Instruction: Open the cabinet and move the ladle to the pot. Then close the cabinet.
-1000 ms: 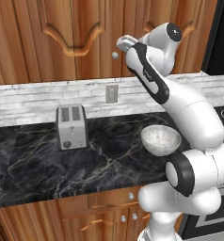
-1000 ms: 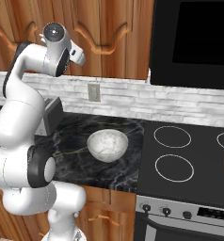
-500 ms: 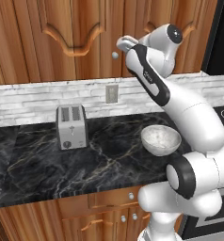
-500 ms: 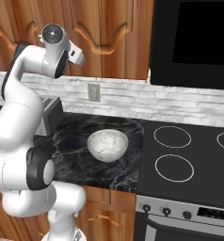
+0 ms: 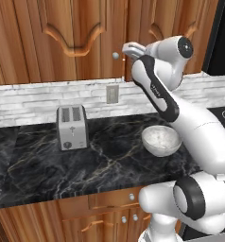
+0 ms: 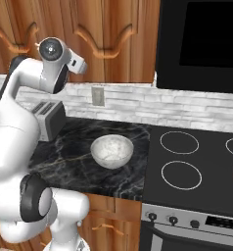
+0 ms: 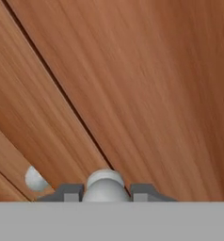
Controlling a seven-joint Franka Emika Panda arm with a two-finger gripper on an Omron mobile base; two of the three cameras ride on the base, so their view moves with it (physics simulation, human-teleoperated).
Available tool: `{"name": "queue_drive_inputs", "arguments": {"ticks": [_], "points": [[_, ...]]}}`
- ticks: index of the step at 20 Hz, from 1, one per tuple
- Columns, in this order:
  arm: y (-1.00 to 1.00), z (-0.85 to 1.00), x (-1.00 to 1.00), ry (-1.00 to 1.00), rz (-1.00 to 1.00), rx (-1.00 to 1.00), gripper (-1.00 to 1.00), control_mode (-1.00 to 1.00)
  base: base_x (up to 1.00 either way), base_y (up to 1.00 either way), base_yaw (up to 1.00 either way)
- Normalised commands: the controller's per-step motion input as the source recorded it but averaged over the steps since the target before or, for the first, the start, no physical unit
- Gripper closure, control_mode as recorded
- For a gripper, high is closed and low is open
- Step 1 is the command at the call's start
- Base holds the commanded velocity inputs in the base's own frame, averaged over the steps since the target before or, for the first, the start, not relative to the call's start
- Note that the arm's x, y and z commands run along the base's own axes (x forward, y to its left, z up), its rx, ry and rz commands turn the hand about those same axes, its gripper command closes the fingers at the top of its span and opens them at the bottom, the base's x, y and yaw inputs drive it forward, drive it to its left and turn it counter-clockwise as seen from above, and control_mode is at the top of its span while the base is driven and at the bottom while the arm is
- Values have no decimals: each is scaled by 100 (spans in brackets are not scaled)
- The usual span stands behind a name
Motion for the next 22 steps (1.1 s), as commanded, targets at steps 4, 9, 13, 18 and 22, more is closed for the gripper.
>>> {"name": "queue_drive_inputs", "arguments": {"ticks": [4, 9, 13, 18, 22], "points": [[-41, 17, -56, -2, -1, 0, 100, -100, 0, 0, 0], [-45, 21, -59, 0, -2, 0, 100, -100, 0, 0, 0], [-43, 23, -57, 0, -2, 0, 100, -100, 0, 0, 0], [-44, 19, -66, 0, -3, 0, 100, -100, 0, 0, 0], [-46, 10, -74, 0, -4, 0, 100, -100, 0, 0, 0]]}}
